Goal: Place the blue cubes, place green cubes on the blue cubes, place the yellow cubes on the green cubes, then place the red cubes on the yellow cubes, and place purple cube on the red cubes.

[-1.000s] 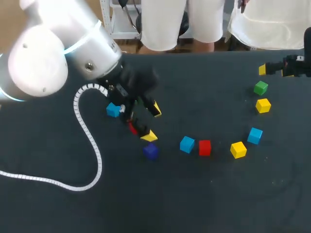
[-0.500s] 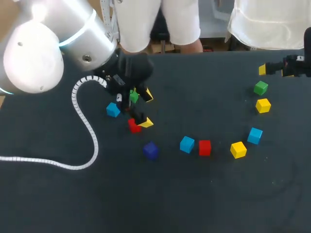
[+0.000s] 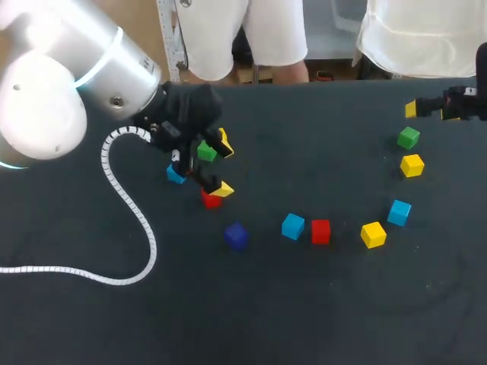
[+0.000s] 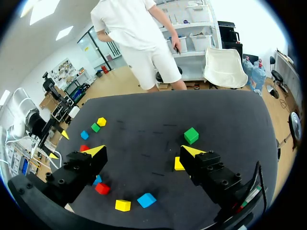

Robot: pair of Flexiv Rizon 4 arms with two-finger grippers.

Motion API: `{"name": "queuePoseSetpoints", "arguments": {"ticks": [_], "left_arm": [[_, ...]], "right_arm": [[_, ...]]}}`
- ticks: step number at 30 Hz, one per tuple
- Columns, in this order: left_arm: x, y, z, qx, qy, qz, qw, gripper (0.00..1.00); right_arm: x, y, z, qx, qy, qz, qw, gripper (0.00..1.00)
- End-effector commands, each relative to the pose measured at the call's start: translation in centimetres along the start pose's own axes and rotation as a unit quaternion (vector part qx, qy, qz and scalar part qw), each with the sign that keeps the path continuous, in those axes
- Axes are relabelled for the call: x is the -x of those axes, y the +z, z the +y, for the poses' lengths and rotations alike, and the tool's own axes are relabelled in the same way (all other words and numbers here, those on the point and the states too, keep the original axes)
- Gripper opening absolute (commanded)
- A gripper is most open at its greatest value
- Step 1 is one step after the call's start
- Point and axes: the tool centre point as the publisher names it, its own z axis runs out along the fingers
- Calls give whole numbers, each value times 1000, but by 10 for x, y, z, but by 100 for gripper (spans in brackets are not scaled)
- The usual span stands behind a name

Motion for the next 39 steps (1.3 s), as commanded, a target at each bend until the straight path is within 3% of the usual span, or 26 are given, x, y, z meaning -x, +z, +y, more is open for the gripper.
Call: {"name": "queuePoseSetpoints", "arguments": {"ticks": [1, 12, 23, 39], "left_arm": [[4, 13, 19, -26, -2, 7, 1000, 100], [0, 5, 28, 1, -22, 14, 1000, 100], [-11, 1, 31, -20, -16, 16, 1000, 100], [-11, 0, 30, -23, -12, 7, 1000, 100]], "right_arm": [[0, 0, 0, -1, 0, 0, 1000, 100], [0, 0, 0, -1, 0, 0, 1000, 100], [0, 0, 0, -1, 0, 0, 1000, 100], [0, 0, 0, -1, 0, 0, 1000, 100]]}}
